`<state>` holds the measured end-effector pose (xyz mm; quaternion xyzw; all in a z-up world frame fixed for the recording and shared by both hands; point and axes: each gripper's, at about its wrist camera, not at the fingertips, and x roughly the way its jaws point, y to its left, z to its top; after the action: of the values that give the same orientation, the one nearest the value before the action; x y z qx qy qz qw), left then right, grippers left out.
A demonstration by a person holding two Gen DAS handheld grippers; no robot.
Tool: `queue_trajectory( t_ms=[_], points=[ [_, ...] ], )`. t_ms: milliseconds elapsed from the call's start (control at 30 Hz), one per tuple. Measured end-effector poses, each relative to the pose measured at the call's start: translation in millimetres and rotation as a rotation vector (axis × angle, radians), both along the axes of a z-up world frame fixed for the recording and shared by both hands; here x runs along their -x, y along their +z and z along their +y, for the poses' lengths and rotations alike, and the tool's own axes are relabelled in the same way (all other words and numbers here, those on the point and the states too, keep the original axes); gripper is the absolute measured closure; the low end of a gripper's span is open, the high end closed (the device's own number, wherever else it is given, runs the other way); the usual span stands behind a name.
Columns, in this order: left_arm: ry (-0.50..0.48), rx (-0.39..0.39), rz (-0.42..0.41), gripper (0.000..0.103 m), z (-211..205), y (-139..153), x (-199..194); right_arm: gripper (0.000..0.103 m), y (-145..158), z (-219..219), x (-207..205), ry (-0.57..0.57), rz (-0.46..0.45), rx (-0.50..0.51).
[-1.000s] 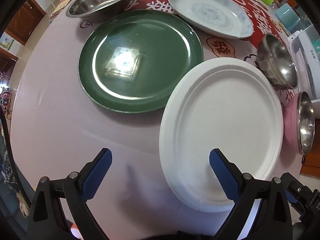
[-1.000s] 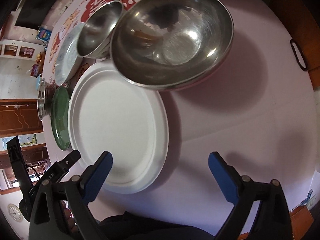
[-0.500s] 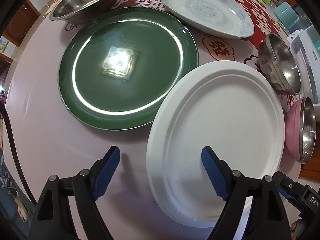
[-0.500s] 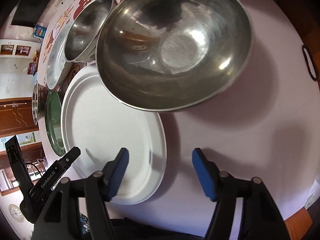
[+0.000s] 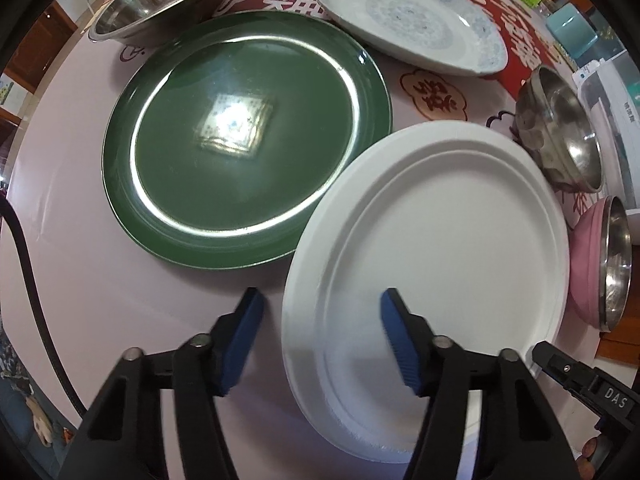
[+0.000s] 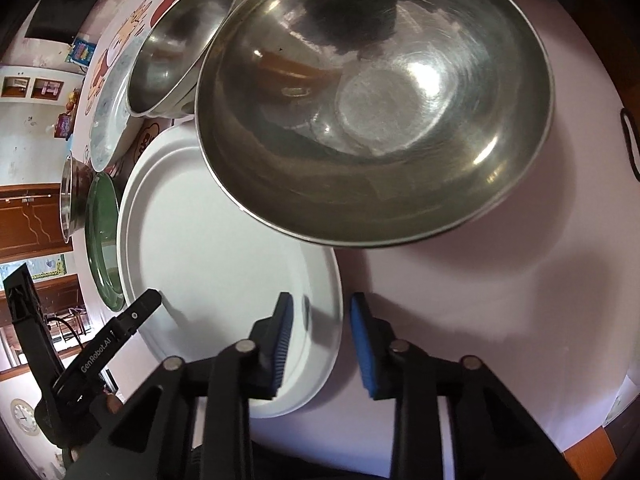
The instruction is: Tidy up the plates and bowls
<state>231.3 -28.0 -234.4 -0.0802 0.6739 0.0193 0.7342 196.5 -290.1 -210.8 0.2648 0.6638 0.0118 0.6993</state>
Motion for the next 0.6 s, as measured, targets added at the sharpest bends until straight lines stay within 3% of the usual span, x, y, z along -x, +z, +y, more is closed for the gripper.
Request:
queue_trajectory(
  t_ms=[200,400,600],
  points=[
    [-0.001,0.008,-0.017,0.059,-1,2,3,0.084,0,-2,-1,0.007,-0.009,-0.003],
    [0.001,0.011,-0.018,0.060,-5,-2,-9,0.084,0,-2,0,0.005,-0.014,-0.009],
    [-0.002,0.006,-0.028,0.066,2,2,8,0.084,-1,-2,1,0.004,-0.008,-0.006]
  ],
)
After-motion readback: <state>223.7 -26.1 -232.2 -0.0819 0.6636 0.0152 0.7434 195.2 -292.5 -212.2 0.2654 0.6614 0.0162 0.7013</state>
